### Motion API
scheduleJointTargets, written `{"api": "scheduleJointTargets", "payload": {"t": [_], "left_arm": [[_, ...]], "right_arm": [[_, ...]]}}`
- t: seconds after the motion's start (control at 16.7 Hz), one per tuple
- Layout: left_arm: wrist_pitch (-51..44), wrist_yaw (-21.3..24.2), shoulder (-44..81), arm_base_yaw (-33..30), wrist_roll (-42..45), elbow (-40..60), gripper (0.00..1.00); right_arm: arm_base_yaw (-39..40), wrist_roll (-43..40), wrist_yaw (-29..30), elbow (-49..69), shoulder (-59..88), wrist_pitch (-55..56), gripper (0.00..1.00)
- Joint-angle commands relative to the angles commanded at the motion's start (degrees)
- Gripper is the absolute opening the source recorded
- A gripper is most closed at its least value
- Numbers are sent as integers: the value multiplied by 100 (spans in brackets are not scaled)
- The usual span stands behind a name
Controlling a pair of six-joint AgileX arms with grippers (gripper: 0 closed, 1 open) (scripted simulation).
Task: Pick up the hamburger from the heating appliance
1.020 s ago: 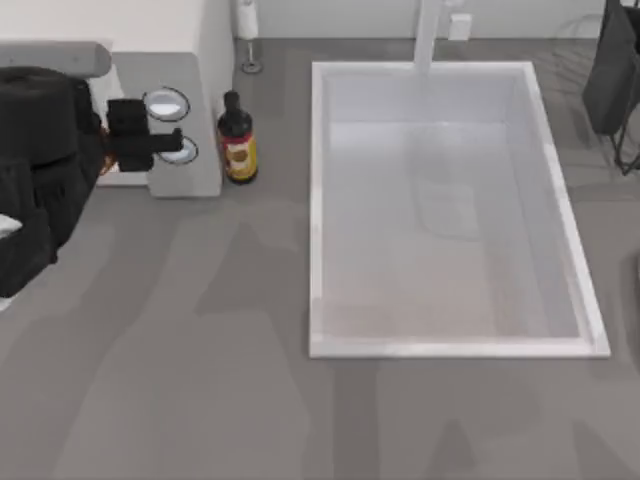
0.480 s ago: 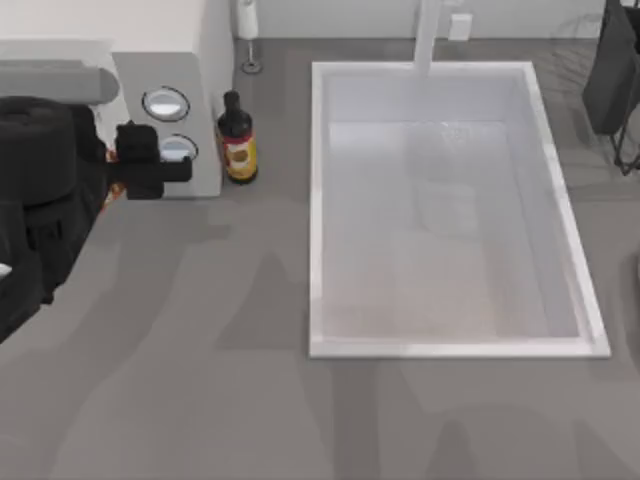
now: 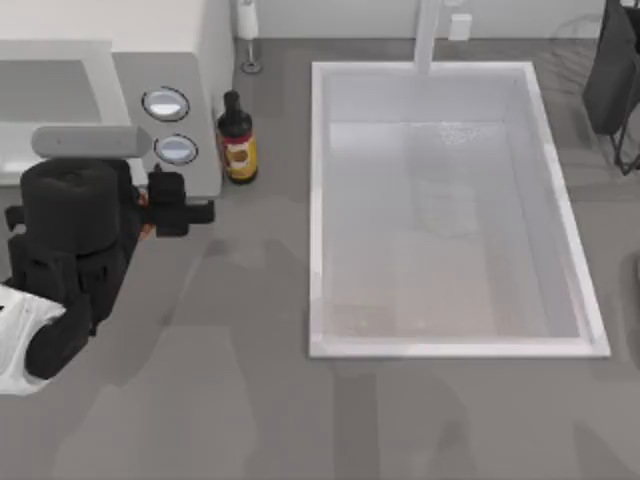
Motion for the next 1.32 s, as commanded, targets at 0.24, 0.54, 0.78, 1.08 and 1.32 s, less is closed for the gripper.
{"api": "scheduleJointTargets", "payload": {"t": [0.24, 0.54, 0.78, 1.08, 1.32], "left_arm": [[1713, 27, 1120, -13, 3, -384, 0], [2568, 61, 1800, -5, 11, -668, 0], [2569, 61, 1801, -5, 11, -668, 0], [2569, 61, 1801, -5, 11, -668, 38], [2569, 61, 1801, -5, 11, -668, 68]], "right_arm": [[0, 0, 0, 0, 0, 0, 100], [0, 0, 0, 0, 0, 0, 100], [0, 0, 0, 0, 0, 0, 100], [0, 0, 0, 0, 0, 0, 100], [0, 0, 0, 0, 0, 0, 100]]}}
